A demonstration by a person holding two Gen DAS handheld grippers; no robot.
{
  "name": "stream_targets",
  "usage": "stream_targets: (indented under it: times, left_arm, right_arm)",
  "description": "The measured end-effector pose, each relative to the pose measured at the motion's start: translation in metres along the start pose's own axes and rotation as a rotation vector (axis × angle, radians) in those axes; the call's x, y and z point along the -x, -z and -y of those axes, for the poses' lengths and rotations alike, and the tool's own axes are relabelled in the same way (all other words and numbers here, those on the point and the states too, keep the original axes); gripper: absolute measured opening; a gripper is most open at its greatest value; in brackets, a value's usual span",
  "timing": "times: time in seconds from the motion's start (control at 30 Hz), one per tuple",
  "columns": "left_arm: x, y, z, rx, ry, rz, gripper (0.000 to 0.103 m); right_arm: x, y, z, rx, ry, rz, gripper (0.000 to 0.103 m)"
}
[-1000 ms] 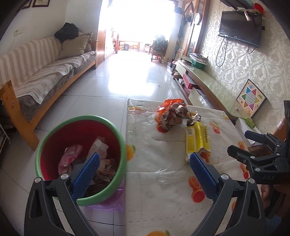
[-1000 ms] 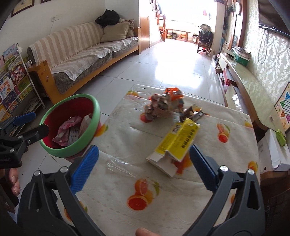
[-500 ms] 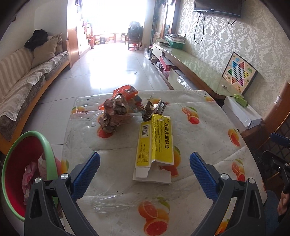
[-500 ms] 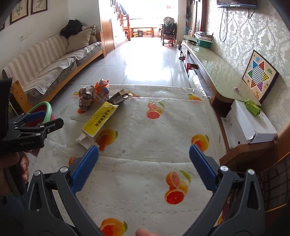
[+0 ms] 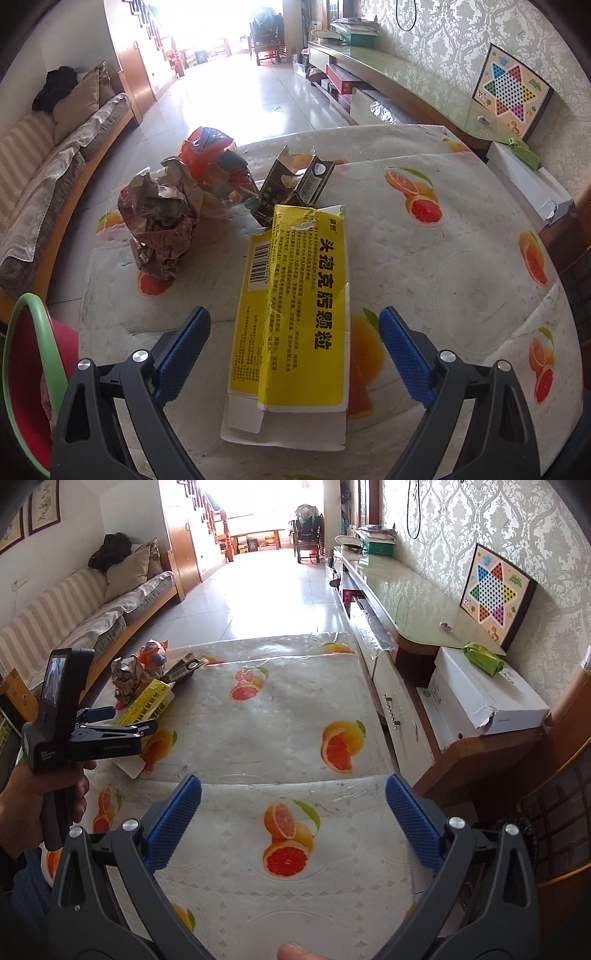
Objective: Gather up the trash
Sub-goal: 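Grasp the yellow medicine box with the left gripper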
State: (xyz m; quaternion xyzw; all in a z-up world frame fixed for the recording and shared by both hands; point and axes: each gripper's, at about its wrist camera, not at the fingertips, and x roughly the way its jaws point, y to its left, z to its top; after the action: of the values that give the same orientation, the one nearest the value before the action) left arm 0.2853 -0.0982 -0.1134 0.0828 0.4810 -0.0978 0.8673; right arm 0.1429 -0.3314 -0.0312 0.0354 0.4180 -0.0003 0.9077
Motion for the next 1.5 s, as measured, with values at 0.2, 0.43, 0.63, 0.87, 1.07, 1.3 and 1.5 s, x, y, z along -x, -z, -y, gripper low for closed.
stream_targets:
  times: [0.2, 0.43, 0.63, 0.87, 1.07, 1.3, 1.5]
  left_arm:
    - [-0.015, -0.001, 0.002, -0.016, -0.013, -0.041, 0.067]
    - [-0.007, 0.002, -0.004, -0.018, -0.023, -0.022, 0.031]
    - [0.017, 0.014, -0.016, -0.029, -0.009, 0.017, 0.026]
    - [0.052, 0.025, -0.029, -0.015, 0.02, 0.08, 0.026]
    - [0.079, 0.036, -0.037, -0.025, 0.033, 0.115, 0.026]
    - [0.095, 0.045, -0.05, -0.003, 0.054, 0.138, 0.026]
    - [0.102, 0.055, -0.066, 0.022, 0.077, 0.148, 0.026]
  right_arm:
    - [-0.008, 0.006, 0.012, -0.032, 0.002, -0.019, 0.098]
    - [-0.011, 0.004, 0.011, -0.041, -0.005, -0.02, 0.098]
    - [-0.016, 0.001, -0.007, -0.011, -0.017, -0.026, 0.098]
    - [-0.019, -0.015, -0.03, 0.006, -0.036, -0.005, 0.098]
    - [-0.046, -0.049, -0.054, -0.037, -0.092, -0.007, 0.098]
    - [-0.099, -0.09, -0.104, -0.045, -0.117, -0.038, 0.098]
    - [-0.153, -0.107, -0.142, -0.023, -0.07, -0.08, 0.098]
